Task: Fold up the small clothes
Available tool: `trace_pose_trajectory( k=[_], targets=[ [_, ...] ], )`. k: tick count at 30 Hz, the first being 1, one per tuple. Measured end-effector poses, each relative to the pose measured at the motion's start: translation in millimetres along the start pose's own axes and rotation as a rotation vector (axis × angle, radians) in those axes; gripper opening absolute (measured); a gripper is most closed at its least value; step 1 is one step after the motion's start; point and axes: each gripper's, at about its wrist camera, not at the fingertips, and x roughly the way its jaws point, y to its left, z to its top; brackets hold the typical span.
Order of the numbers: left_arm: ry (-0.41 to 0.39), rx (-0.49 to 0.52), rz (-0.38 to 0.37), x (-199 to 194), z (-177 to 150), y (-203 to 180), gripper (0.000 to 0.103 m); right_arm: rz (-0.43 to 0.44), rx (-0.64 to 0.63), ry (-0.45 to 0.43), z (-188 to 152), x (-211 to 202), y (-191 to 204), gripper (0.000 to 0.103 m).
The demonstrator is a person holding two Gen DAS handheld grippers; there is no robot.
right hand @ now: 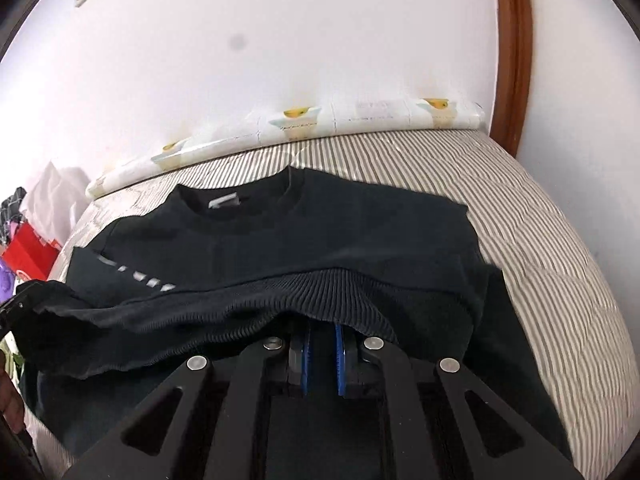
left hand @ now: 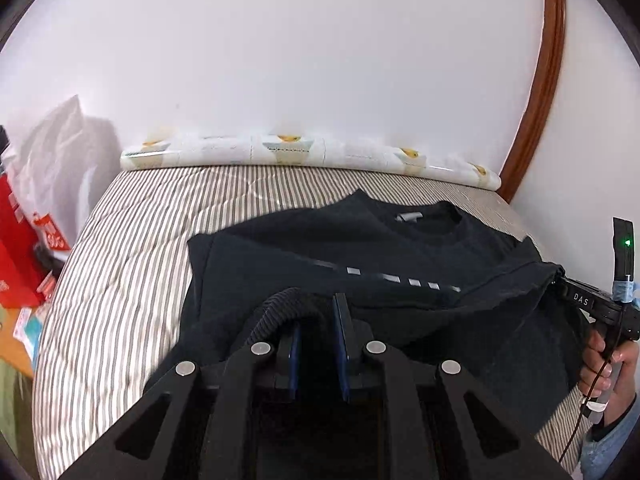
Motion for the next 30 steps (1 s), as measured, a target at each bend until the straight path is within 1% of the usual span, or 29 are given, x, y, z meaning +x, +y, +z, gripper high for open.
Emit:
trace_pose_trajectory(
  k=[5,7,8,9,10,11,12,13,14,16,19,21,22,23,24,26,28,30],
  targets=[
    [0.047,0.015,-0.002,21.1,22.5,-2.1,0.015,-0.034,-0.039,0.049,26.0,30.1,10.4,0.008],
    [0.066,0.014,-0.031,24.7,28.7,-3.7,0.019,-0.020,-0.054,0.085,35.8,40.5,14.9,0.008],
    [0.059,0.001,-0.071,22.9,31.0,-2.6,0.021,-0.011,-0.064,0.096,38.7,42.8,17.0,0.008],
    [0.047,-0.011,-0.107,20.0,32.2,-1.6,0.027,0.010,-0.076,0.097,43.7,42.1,19.5,0.008],
    [0.023,-0.020,-0.152,13.9,33.8,-0.4,0.036,0.028,-0.080,0.086,46.3,38.9,21.0,0.010],
    [-0.005,-0.025,-0.177,6.8,35.6,0.4,0.040,0.043,-0.086,0.064,50.2,33.0,22.7,0.013],
    [-0.028,-0.022,-0.183,0.5,36.7,0.3,0.044,0.046,-0.091,0.048,52.8,28.7,23.8,0.016],
    [-0.043,-0.012,-0.177,-3.4,37.8,-1.0,0.044,0.042,-0.096,0.025,55.4,21.6,24.9,0.025],
    [-0.052,0.000,-0.163,-8.2,39.3,-2.4,0.044,0.030,-0.104,0.004,57.0,15.2,26.0,0.029],
    [-0.064,0.017,-0.138,-15.8,39.0,-2.7,0.044,0.014,-0.115,-0.034,58.4,-0.9,23.8,0.029],
    [-0.066,0.022,-0.115,-27.4,32.7,4.2,0.044,0.010,-0.089,-0.060,58.6,-22.2,12.5,0.032],
    [-0.066,0.020,-0.105,-35.9,24.3,10.8,0.046,0.005,-0.078,-0.082,55.6,-39.1,2.1,0.036],
    [-0.067,0.019,-0.104,-39.3,21.4,14.5,0.049,-0.005,-0.079,-0.091,53.6,-47.0,-3.4,0.039],
    [-0.070,0.019,-0.106,-43.9,16.5,18.0,0.051,-0.013,-0.080,-0.097,52.1,-52.4,-6.9,0.043],
    [-0.072,0.018,-0.108,-48.2,11.5,21.6,0.052,-0.021,-0.082,-0.105,47.8,-61.3,-12.7,0.045],
    [-0.072,0.018,-0.117,-54.5,2.9,29.2,0.055,-0.023,-0.085,-0.113,40.5,-71.8,-21.1,0.053],
    [-0.062,0.016,-0.125,-54.3,-7.0,36.2,0.058,-0.025,-0.097,-0.109,29.4,-78.2,-28.9,0.059],
    [-0.019,0.016,-0.139,-45.0,-15.4,39.7,0.058,-0.028,-0.115,-0.090,20.6,-76.8,-33.3,0.061]
  ],
)
